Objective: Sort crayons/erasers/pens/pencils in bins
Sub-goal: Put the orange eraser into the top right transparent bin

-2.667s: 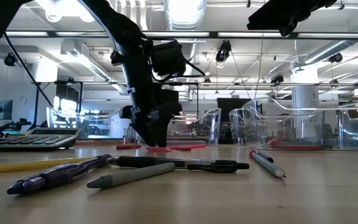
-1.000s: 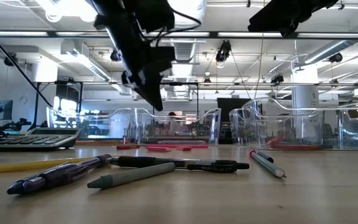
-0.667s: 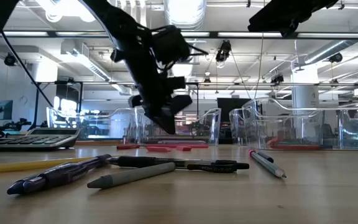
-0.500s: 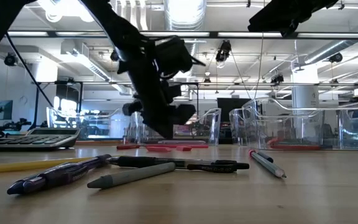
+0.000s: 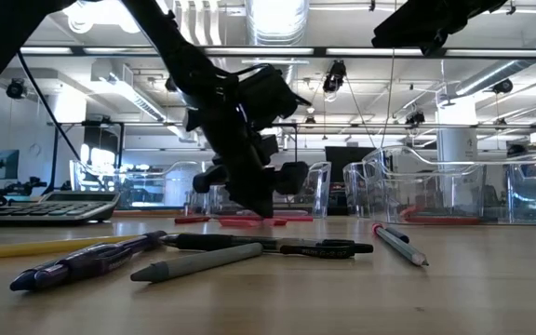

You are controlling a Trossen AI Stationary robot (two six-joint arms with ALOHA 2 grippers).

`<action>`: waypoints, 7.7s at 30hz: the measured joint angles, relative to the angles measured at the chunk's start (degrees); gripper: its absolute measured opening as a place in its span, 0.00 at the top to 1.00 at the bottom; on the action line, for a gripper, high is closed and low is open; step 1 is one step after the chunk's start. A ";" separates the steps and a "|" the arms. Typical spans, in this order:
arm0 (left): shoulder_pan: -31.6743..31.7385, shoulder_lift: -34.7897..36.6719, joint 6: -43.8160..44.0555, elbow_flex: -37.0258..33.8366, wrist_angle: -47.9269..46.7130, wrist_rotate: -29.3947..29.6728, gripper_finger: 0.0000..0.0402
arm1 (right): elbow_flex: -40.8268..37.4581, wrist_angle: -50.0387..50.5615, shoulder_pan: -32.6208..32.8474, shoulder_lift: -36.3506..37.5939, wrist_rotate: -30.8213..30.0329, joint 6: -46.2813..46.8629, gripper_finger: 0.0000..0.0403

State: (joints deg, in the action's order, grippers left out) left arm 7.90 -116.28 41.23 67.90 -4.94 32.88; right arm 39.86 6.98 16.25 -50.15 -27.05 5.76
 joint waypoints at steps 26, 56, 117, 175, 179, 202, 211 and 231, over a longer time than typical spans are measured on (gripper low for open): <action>3.37 0.24 -1.62 -0.75 -0.18 3.15 1.00 | 0.00 -0.06 0.00 0.00 -0.02 0.19 0.67; -4.76 12.64 -13.45 -0.37 -6.88 -8.71 1.00 | 0.00 -0.04 0.00 0.00 -0.02 0.21 0.67; -10.36 0.04 -31.31 3.37 -5.65 -4.04 0.63 | 0.00 0.20 0.37 0.20 0.00 -0.20 0.67; -16.32 15.88 -31.57 2.79 -5.55 -9.24 1.00 | -0.33 5.79 0.37 1.86 -6.65 -3.89 0.67; -16.65 18.09 -33.34 2.58 -2.88 -10.35 1.00 | -3.61 3.01 0.36 4.33 -6.65 -4.94 0.67; -16.54 21.98 -37.06 -1.97 17.06 -25.72 1.00 | -17.05 -28.35 -1.82 -0.24 12.45 -16.64 0.33; -16.54 22.00 -37.11 -1.90 17.08 -25.72 1.00 | -8.97 -28.27 -2.03 -14.11 12.24 -15.86 0.32; -16.59 22.00 -37.11 -1.82 16.36 -26.34 1.00 | -7.10 -26.49 -2.05 -13.10 16.61 -15.57 0.80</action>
State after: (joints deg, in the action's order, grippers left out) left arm -8.69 -94.28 4.12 66.08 11.42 6.54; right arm 32.75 -19.51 14.20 -63.25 -10.44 -9.80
